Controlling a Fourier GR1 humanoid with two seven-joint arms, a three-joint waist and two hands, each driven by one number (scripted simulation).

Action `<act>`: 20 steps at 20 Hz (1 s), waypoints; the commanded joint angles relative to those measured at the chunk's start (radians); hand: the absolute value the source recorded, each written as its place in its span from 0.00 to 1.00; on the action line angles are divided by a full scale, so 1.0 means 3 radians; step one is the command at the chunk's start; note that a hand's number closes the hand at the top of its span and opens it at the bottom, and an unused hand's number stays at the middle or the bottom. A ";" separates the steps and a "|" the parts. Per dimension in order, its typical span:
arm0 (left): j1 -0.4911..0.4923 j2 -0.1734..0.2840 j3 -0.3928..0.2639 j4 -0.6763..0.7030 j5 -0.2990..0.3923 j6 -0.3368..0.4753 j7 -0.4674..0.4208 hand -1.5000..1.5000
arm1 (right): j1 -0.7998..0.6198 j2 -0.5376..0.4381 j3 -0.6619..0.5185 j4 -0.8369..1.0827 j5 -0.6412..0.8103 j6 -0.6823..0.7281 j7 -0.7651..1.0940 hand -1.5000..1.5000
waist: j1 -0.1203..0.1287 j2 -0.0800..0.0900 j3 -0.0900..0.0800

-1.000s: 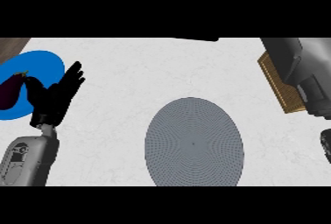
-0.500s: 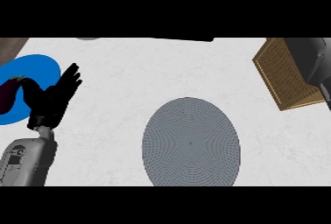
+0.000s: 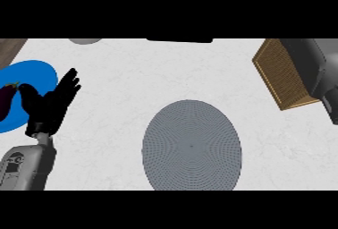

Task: Pick the tomato from the placemat and place it in the basket

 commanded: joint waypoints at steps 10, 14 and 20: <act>0.0132 0.0058 0.0062 -0.0072 0.0055 -0.0073 -0.0017 0.50 | 0.0545 -0.0077 -0.0215 -0.0215 0.0209 -0.0583 0.0893 0.00 | -0.0042 -0.0024 0.0001; 0.0033 0.0094 0.0096 -0.0159 0.0066 -0.0035 0.0121 0.50 | 0.0555 -0.0084 -0.0306 -0.0270 0.0182 -0.0698 0.0569 0.00 | -0.0018 -0.0018 0.0004; 0.0095 0.0039 0.0059 -0.0075 -0.0016 0.0013 -0.0011 0.50 | 0.0629 -0.0192 -0.0454 -0.0622 0.0308 -0.1129 0.0732 0.00 | -0.0088 -0.0039 0.0001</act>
